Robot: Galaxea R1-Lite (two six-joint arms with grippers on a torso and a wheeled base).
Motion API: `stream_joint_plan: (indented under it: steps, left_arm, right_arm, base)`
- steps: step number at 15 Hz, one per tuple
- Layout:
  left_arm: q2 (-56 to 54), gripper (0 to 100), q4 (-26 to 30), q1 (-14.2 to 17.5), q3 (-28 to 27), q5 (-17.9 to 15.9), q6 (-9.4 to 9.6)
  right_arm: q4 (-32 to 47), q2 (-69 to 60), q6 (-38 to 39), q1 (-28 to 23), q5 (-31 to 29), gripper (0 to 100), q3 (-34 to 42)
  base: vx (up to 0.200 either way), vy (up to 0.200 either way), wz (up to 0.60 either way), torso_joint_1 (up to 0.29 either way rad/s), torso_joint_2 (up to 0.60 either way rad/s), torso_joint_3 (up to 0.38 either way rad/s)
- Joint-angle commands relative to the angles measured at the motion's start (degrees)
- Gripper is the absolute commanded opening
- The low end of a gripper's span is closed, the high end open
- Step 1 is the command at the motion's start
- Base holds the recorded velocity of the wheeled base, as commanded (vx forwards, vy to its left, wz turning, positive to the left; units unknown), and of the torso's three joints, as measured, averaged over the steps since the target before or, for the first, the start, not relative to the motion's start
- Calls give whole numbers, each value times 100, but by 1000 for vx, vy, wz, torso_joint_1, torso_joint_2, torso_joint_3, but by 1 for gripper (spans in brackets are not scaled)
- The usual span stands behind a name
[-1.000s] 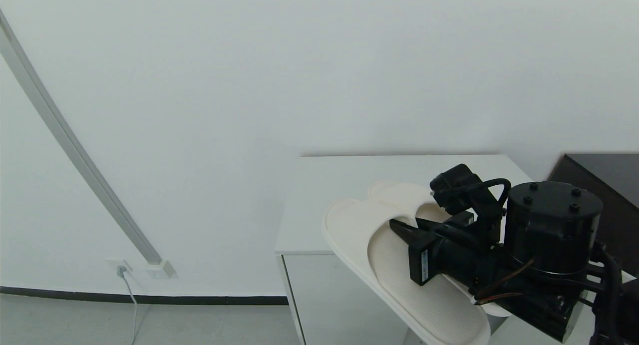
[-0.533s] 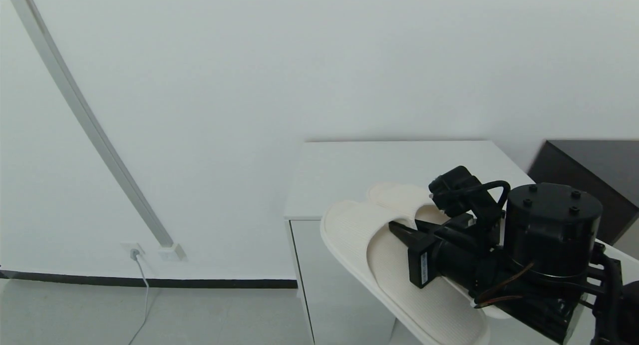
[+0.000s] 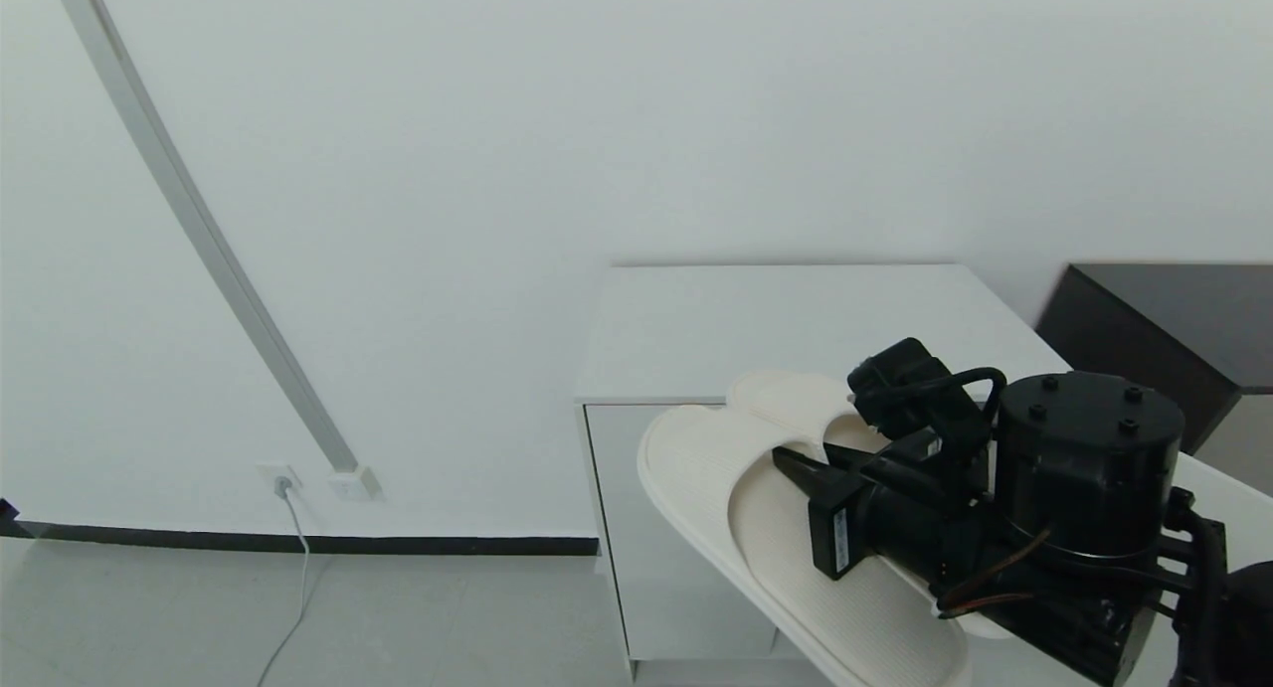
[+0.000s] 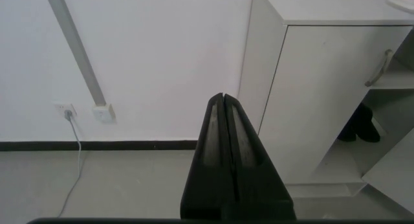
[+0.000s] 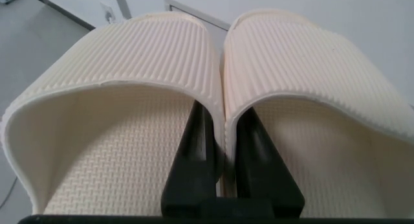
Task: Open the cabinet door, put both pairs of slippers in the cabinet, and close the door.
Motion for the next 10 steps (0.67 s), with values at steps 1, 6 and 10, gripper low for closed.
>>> stream_joint_plan:
  steps: [1,6,10]
  left_arm:
    - [-1,0,-1,4,1,4,-2]
    - [-1,0,-1,4,1,-5,-2]
    - [-1,0,-1,4,1,-5,-2]
  right_arm:
    - [-7,54,6,30,3,0,12]
    - [-16,63,15,22,3,0,65]
    - [-86,10,6,22,3,0,91]
  base:
    - [0,0,0,0,0,0]
    - [0,0,0,0,0,0]
    - [0,0,0,0,0,0]
